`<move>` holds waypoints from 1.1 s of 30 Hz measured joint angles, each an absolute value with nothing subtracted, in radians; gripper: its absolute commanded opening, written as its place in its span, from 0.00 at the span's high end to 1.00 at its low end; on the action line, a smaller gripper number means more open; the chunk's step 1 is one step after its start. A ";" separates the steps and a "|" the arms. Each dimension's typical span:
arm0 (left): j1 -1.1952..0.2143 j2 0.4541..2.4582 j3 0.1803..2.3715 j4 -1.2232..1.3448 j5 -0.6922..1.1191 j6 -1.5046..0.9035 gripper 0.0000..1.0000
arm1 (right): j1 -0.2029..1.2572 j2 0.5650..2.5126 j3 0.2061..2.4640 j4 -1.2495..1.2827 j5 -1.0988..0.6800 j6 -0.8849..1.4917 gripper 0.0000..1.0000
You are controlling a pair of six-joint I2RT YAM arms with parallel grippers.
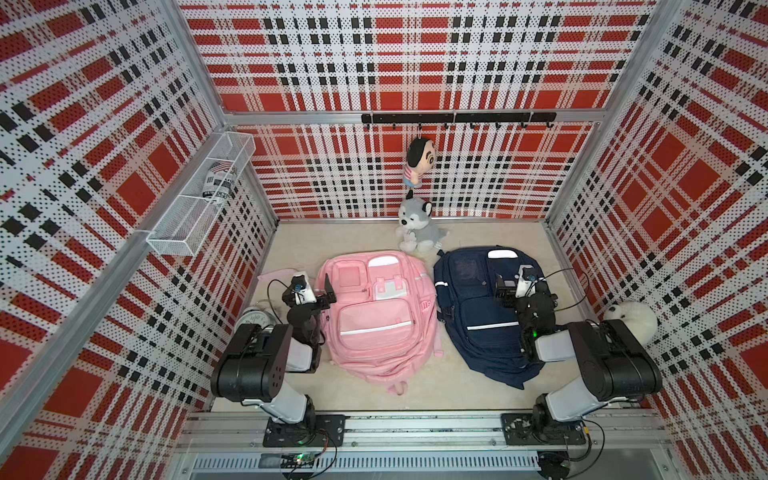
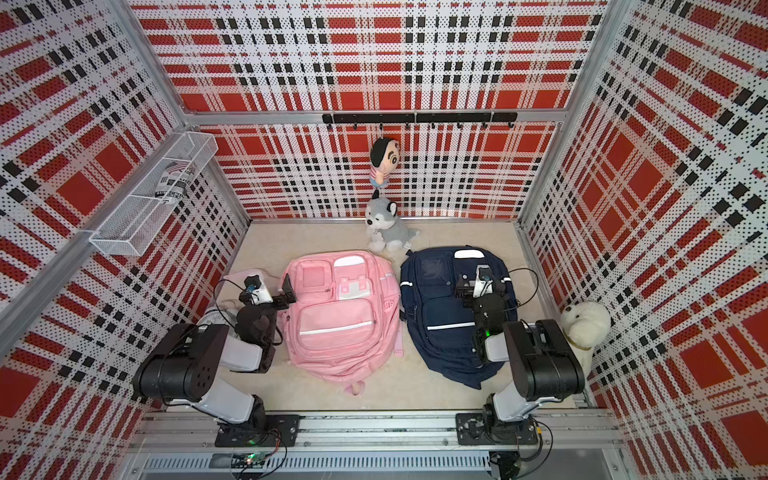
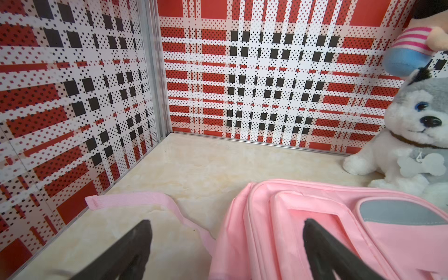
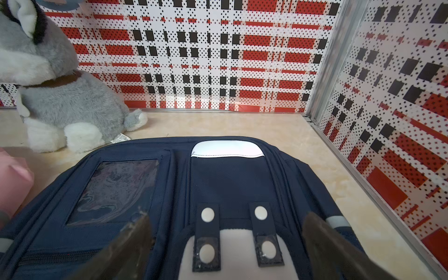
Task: Zip up the backpack
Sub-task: Adjust the backpack at the center of the board.
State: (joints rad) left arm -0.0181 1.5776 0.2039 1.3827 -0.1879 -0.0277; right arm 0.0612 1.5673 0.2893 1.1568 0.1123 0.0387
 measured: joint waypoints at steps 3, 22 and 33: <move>-0.016 1.578 0.204 1.383 -0.187 -0.029 0.02 | 0.061 1.567 0.289 1.157 0.112 0.039 0.00; -0.016 1.578 0.204 1.382 -0.184 -0.030 0.02 | 0.055 1.567 0.289 1.155 0.105 0.042 0.00; -0.165 1.233 0.228 1.139 -0.443 -0.035 0.02 | 0.048 1.309 0.280 0.975 0.119 0.068 0.06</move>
State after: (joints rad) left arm -0.1646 1.2327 0.2276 1.1389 -0.4431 -0.0353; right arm 0.0483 1.3094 0.2802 0.9752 0.1192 0.0681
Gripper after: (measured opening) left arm 0.982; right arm 0.941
